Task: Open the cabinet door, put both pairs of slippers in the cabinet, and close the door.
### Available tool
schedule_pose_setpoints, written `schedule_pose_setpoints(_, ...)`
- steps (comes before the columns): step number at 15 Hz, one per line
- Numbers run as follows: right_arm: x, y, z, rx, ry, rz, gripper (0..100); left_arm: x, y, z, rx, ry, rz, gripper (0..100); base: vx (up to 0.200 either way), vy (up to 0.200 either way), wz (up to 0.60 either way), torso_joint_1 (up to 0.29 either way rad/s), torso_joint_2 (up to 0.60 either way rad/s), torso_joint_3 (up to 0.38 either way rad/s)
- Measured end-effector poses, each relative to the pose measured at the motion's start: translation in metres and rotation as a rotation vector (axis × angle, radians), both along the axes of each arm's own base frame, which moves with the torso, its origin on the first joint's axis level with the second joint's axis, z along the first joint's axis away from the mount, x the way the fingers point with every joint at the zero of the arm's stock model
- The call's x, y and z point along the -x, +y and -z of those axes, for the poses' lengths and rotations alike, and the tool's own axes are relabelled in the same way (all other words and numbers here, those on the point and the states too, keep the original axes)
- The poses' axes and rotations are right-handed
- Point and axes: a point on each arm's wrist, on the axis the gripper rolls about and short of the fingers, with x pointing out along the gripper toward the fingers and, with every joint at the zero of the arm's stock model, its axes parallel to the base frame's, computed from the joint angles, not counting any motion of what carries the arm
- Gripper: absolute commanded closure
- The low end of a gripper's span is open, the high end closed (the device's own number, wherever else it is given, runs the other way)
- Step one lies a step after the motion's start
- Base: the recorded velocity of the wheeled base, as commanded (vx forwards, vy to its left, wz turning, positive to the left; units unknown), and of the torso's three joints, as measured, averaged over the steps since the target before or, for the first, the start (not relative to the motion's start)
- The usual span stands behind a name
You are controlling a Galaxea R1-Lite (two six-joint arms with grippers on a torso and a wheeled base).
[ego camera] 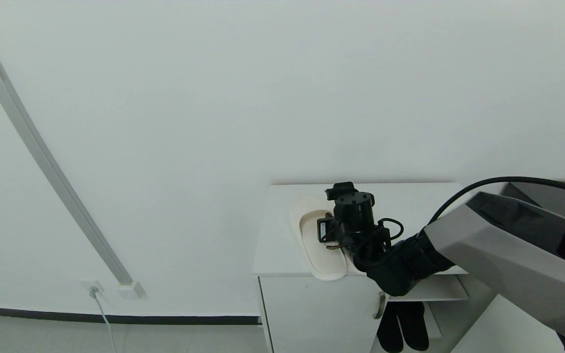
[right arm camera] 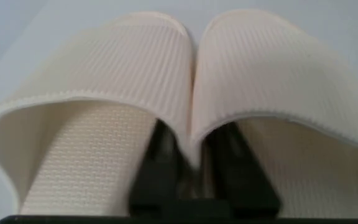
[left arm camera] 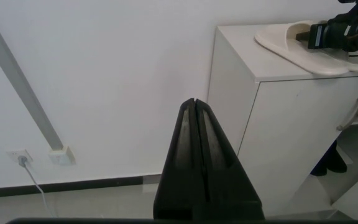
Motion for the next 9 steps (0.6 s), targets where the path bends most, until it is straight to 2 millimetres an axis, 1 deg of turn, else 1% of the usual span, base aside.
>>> schedule_pose_setpoints(5, 0.001, -0.001, -0.002, -0.002, -0.001, 0.000, 100, 0.000, 0.000, 0.000, 0.000, 0.000, 0.000, 100, 0.000, 0.000, 0.00, 0.000, 0.00, 0.000)
schedule_pose_setpoints(7, 0.006, -0.005, -0.012, -0.005, -0.004, -0.001, 100, 0.000, 0.000, 0.000, 0.000, 0.000, 0.001, 100, 0.000, 0.000, 0.00, 0.000, 0.00, 0.000)
schedule_pose_setpoints(9, 0.020, -0.013, -0.027, -0.008, -0.003, -0.018, 100, 0.000, 0.000, 0.000, 0.000, 0.000, 0.000, 100, 0.000, 0.000, 0.00, 0.000, 0.00, 0.000)
